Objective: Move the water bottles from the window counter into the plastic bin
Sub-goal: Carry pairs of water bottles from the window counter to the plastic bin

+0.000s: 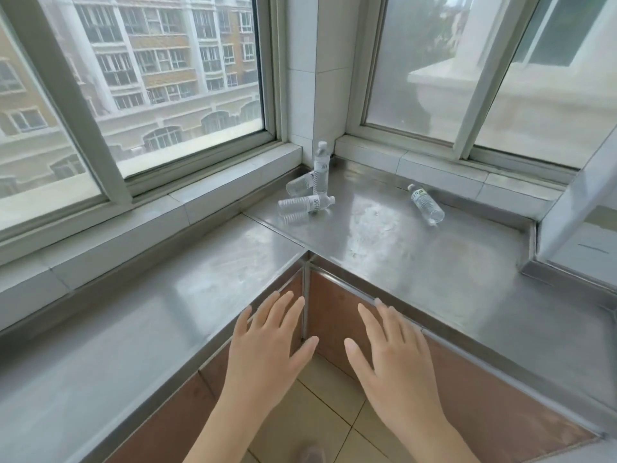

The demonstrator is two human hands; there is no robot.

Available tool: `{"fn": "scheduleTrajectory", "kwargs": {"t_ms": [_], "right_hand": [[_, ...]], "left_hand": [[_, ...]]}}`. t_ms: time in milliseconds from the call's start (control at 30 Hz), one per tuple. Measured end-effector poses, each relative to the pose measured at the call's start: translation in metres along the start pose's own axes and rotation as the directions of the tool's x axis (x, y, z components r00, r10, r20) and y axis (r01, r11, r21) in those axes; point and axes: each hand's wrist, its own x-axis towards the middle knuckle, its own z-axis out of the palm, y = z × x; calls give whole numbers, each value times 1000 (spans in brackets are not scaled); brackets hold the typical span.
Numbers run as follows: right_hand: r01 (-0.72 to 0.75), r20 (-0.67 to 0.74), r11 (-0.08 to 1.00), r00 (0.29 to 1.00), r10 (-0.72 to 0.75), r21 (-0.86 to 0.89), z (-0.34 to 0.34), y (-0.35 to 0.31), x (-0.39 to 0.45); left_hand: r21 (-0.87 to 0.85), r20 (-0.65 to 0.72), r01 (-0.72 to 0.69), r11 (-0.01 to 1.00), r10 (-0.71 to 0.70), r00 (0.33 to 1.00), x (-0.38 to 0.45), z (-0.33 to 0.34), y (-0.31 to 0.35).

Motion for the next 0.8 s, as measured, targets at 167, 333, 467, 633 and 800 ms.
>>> {"fn": "scheduleTrajectory", "kwargs": {"t_ms": [167,333,467,633,800], "right_hand": [[-39,15,998,999,40,-48,10,23,91],[-59,19,998,998,59,-39,19,39,180],[-63,18,998,998,64,-30,30,49,236],[-20,59,1000,998,20,-6,52,66,325],[39,78,999,996,-40,18,79,83,417]], "left_hand": [[-42,-10,-29,999,29,1000,101,36,-1],[-20,-19,-85,996,85,996,198,57,-6],[-9,-4,-76,997,76,997,256,76,-14],[6,8,-33,999,33,999,330,114,-29],[30,63,31,999,-33,997,399,152,-34]]}}
